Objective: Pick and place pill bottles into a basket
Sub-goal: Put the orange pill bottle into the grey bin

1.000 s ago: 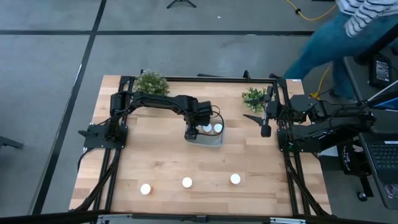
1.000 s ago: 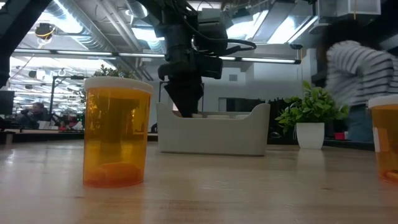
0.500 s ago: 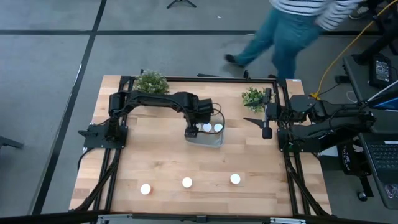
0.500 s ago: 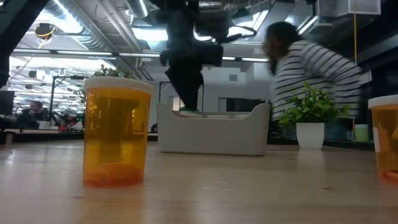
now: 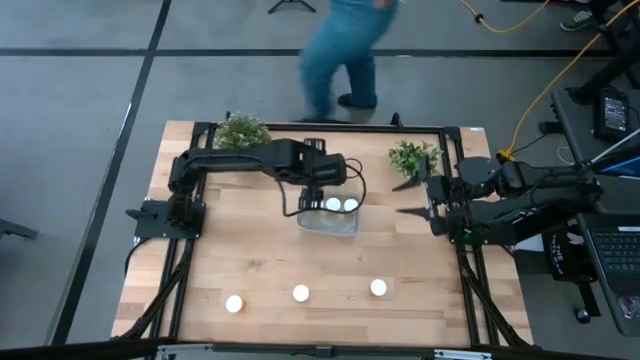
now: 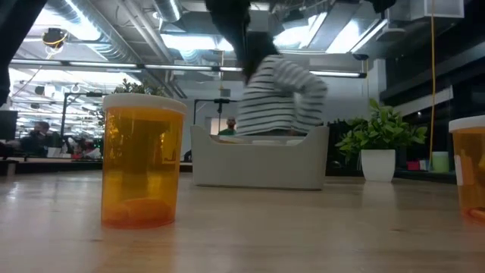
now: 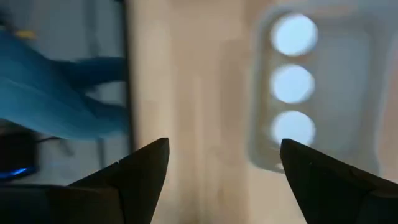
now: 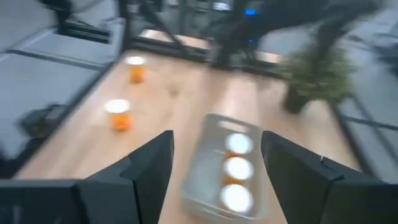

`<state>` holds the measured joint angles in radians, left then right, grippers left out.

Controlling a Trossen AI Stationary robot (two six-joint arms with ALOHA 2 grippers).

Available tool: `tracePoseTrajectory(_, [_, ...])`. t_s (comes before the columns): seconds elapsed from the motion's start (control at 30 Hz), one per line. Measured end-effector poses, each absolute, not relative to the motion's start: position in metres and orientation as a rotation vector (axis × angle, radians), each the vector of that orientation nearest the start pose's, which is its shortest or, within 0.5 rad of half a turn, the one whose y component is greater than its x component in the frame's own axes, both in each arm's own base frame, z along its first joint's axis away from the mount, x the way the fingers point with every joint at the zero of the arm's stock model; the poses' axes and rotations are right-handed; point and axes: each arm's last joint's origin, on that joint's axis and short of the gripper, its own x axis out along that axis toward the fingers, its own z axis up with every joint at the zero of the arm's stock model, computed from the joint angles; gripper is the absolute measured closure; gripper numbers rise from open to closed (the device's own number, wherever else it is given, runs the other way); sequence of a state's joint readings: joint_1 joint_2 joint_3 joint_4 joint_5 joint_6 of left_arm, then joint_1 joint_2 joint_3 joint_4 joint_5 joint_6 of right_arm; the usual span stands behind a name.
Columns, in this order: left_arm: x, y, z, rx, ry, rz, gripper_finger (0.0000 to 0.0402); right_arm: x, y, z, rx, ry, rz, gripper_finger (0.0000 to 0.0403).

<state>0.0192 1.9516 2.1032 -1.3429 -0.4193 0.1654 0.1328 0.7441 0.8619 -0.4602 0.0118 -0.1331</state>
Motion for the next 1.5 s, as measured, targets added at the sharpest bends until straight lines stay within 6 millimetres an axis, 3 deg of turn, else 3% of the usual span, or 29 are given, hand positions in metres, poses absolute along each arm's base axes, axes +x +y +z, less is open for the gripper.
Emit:
tracePoseTrajectory(0.2, [0.362, -0.006, 0.416, 0.341, 1.034, 0.533, 0.0100, 0.152, 0.033, 0.336, -0.138, 0.356, 0.250, 0.0150])
tracePoseTrajectory(0.33, [0.332, -0.023, 0.444, 0.351, 0.881, 0.705, 0.0100, 0.159, 0.044, 0.332, -0.152, 0.483, 0.305, 0.0125])
tracePoseTrajectory(0.5, [0.287, -0.037, 0.473, 0.297, 0.721, 0.834, 0.0100, 0.182, 0.057, 0.329, -0.141, 0.647, 0.333, 0.0084])
tracePoseTrajectory(0.67, [0.249, -0.050, 0.497, 0.263, 0.585, 0.824, 0.0100, 0.208, 0.067, 0.332, -0.034, 0.805, 0.284, 0.0055])
tracePoseTrajectory(0.87, [0.207, -0.068, 0.517, 0.271, 0.499, 0.696, 0.0100, 0.243, 0.095, 0.335, 0.066, 0.996, 0.242, 0.0048])
tracePoseTrajectory(1.1, [0.165, -0.085, 0.531, 0.286, 0.400, 0.558, 0.0100, 0.273, 0.146, 0.335, 0.071, 1.042, 0.185, 0.0056])
tracePoseTrajectory(1.33, [0.149, -0.099, 0.534, 0.329, 0.366, 0.462, 0.0100, 0.278, 0.187, 0.298, 0.199, 1.165, 0.001, 0.0071])
tracePoseTrajectory(1.5, [0.145, -0.105, 0.534, 0.358, 0.364, 0.423, 0.0100, 0.282, 0.203, 0.274, 0.250, 1.234, -0.080, 0.0075])
